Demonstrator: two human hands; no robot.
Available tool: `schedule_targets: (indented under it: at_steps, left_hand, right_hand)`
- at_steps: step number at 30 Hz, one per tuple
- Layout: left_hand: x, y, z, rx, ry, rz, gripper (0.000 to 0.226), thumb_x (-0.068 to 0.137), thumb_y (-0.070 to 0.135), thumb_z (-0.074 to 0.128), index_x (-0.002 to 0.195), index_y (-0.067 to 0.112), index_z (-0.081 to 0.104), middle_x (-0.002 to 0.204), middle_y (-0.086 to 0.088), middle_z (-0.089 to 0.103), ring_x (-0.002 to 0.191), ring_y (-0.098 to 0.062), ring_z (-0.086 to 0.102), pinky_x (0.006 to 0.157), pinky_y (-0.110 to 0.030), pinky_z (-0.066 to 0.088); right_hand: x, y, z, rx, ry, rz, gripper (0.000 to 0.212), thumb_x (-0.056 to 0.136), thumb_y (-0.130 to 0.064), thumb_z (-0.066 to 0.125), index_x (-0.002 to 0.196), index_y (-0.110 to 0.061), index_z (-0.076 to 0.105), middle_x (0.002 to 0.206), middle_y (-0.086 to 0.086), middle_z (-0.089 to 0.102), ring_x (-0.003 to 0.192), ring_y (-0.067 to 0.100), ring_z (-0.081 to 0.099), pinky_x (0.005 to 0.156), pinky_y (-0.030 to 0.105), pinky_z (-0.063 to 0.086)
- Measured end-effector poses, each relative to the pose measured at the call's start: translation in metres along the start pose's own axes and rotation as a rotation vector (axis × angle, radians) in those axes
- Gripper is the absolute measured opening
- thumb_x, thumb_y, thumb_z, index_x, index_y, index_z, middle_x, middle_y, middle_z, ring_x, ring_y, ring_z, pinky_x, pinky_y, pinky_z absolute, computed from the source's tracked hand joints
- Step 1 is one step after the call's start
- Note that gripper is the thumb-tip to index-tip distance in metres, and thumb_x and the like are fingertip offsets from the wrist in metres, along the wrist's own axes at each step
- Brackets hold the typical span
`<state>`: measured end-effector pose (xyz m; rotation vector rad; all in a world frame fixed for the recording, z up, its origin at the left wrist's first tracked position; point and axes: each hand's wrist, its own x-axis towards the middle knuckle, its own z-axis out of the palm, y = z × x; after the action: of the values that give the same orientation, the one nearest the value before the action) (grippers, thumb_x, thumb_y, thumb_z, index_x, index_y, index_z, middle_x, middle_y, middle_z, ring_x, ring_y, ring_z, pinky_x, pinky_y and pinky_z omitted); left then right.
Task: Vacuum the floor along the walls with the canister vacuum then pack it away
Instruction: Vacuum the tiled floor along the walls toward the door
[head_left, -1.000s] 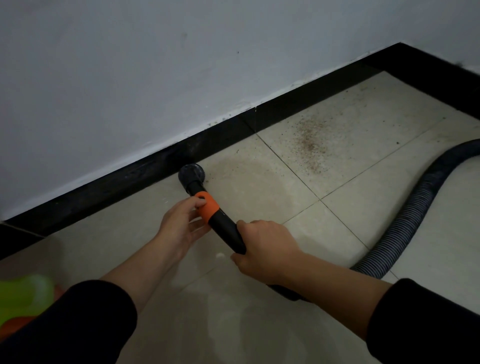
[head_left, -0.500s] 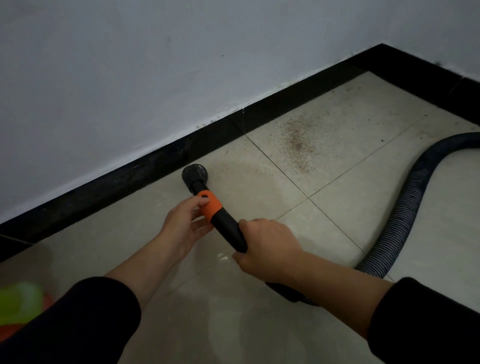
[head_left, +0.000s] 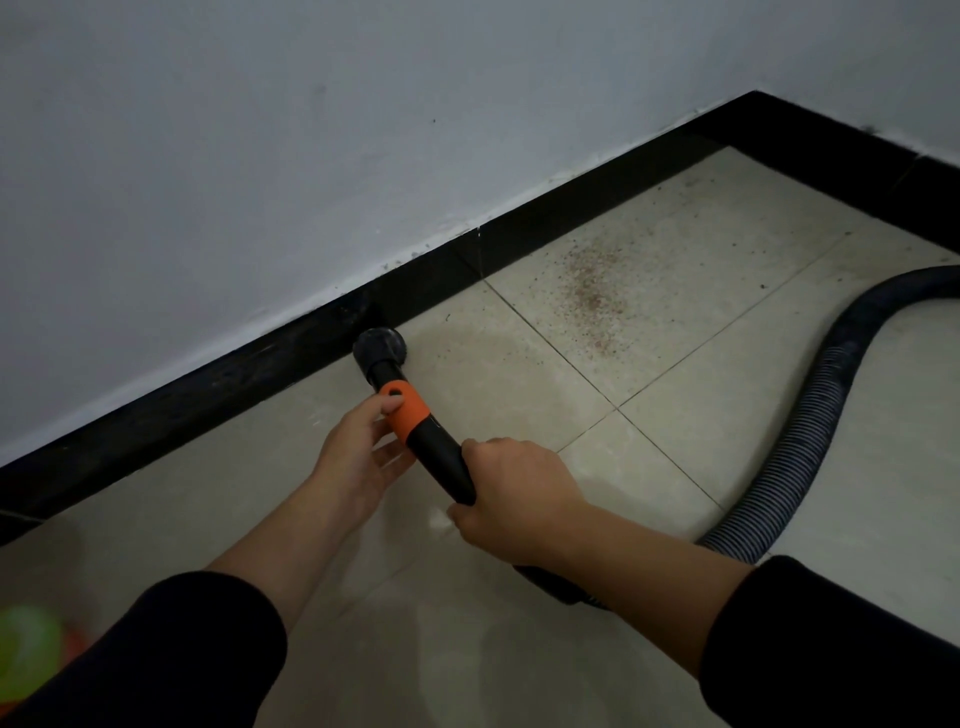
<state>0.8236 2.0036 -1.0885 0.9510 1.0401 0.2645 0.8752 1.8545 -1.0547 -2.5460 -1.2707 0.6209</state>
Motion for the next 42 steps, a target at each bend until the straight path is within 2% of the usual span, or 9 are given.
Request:
schedule_targets:
  at_steps: [3, 14, 17, 22, 26, 31, 42]
  left_hand:
    - [0.004, 0.001, 0.004, -0.015, -0.007, -0.002, 0.032, 0.093, 0.019, 0.056, 0.124, 0.012, 0.049, 0.112, -0.009, 0.057, 0.104, -0.03, 0.057, 0.072, -0.034, 0.051]
    - [0.014, 0.0, 0.017, -0.03, -0.02, 0.01, 0.032, 0.094, 0.021, 0.056, 0.124, 0.014, 0.048, 0.112, -0.008, 0.058, 0.097, -0.027, 0.059, 0.068, -0.034, 0.051]
    - [0.014, 0.001, 0.021, -0.034, -0.019, 0.01, 0.031, 0.093, 0.021, 0.056, 0.123, 0.015, 0.047, 0.113, -0.008, 0.058, 0.094, -0.026, 0.059, 0.066, -0.033, 0.05]
    - [0.017, 0.003, 0.031, -0.026, -0.03, 0.005, 0.031, 0.094, 0.022, 0.056, 0.123, 0.015, 0.048, 0.12, -0.009, 0.058, 0.099, -0.027, 0.059, 0.068, -0.033, 0.051]
    - [0.019, 0.003, 0.039, -0.013, -0.042, 0.008, 0.031, 0.094, 0.023, 0.056, 0.124, 0.016, 0.05, 0.117, -0.007, 0.059, 0.099, -0.026, 0.059, 0.068, -0.033, 0.05]
    - [0.02, 0.001, 0.045, -0.03, -0.055, 0.004, 0.031, 0.094, 0.022, 0.055, 0.124, 0.016, 0.049, 0.112, -0.006, 0.059, 0.094, -0.025, 0.059, 0.066, -0.033, 0.05]
    - [0.009, -0.006, 0.035, 0.021, -0.09, 0.011, 0.031, 0.094, 0.022, 0.054, 0.124, 0.016, 0.051, 0.114, -0.008, 0.057, 0.097, -0.027, 0.059, 0.071, -0.035, 0.052]
  right_hand:
    - [0.003, 0.001, -0.002, 0.007, -0.002, 0.008, 0.03, 0.088, -0.033, 0.061, 0.111, -0.015, 0.053, 0.086, 0.001, 0.05, 0.072, 0.022, 0.05, 0.063, 0.029, 0.038]
    - [0.009, 0.006, -0.007, 0.026, 0.007, 0.043, 0.031, 0.088, -0.033, 0.062, 0.112, -0.015, 0.054, 0.086, 0.001, 0.052, 0.073, 0.021, 0.052, 0.062, 0.028, 0.04]
    - [0.01, 0.008, -0.01, 0.042, 0.009, 0.059, 0.029, 0.087, -0.033, 0.062, 0.11, -0.016, 0.054, 0.085, 0.001, 0.052, 0.072, 0.021, 0.052, 0.057, 0.027, 0.037]
    - [0.009, 0.011, -0.013, 0.06, 0.03, 0.083, 0.027, 0.087, -0.031, 0.062, 0.108, -0.017, 0.055, 0.084, 0.001, 0.054, 0.071, 0.02, 0.053, 0.06, 0.027, 0.038]
    - [0.01, 0.014, -0.013, 0.068, 0.052, 0.101, 0.027, 0.086, -0.032, 0.063, 0.107, -0.017, 0.056, 0.085, 0.001, 0.056, 0.073, 0.021, 0.057, 0.063, 0.028, 0.043]
    - [0.01, 0.019, -0.012, 0.075, 0.059, 0.111, 0.027, 0.086, -0.032, 0.063, 0.108, -0.017, 0.055, 0.086, 0.001, 0.055, 0.074, 0.021, 0.055, 0.064, 0.028, 0.042]
    - [-0.006, 0.019, -0.01, 0.074, 0.04, 0.089, 0.025, 0.087, -0.031, 0.061, 0.106, -0.016, 0.055, 0.084, 0.002, 0.054, 0.072, 0.022, 0.055, 0.064, 0.03, 0.044]
